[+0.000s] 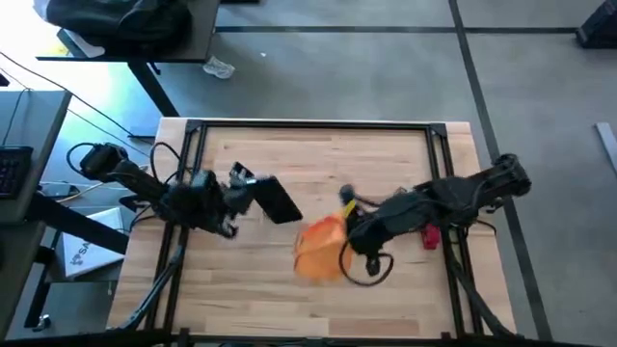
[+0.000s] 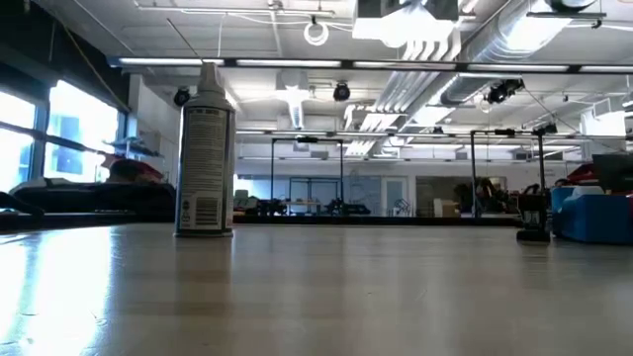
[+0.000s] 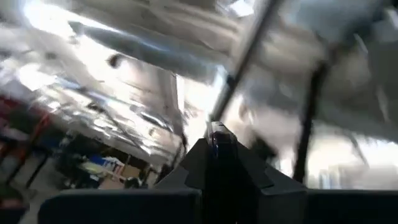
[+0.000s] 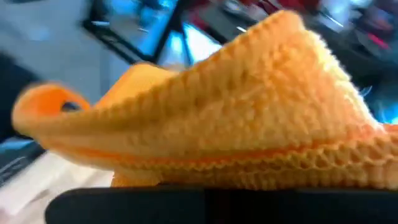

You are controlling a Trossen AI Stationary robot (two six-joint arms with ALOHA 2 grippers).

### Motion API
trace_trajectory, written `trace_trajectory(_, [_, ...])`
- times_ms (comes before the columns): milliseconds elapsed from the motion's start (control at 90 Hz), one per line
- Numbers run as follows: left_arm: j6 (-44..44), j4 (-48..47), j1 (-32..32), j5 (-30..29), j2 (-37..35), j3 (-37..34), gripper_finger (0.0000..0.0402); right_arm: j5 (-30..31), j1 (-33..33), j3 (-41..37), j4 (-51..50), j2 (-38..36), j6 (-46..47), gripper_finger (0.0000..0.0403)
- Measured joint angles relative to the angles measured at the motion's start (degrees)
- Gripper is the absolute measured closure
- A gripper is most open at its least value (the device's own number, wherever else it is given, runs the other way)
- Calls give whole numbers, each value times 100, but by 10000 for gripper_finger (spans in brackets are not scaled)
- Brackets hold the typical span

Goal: Apply microfiber cloth
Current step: Wipe the black cellphone with a microfiber cloth

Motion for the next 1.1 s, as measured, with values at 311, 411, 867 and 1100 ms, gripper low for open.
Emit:
trace_trajectory(311, [2576, -2150, -311, 68, 608, 849, 385, -74, -605, 2, -1186, -681, 920, 403])
trace_trajectory(411, [3641, -2183, -428, -73, 865, 877, 385, -71, -727, 4, -1446, -775, 1164, 403])
trace_trajectory(867, [7920, -3741, -1134, -2181, 3559, 2144, 385, -339, -27, 4, -1754, -35, 1921, 403])
trace_trajectory(1100, [8079, -3724, -1551, -2153, 4816, 3060, 385, -250, 577, 4, -2557, 597, 2728, 403])
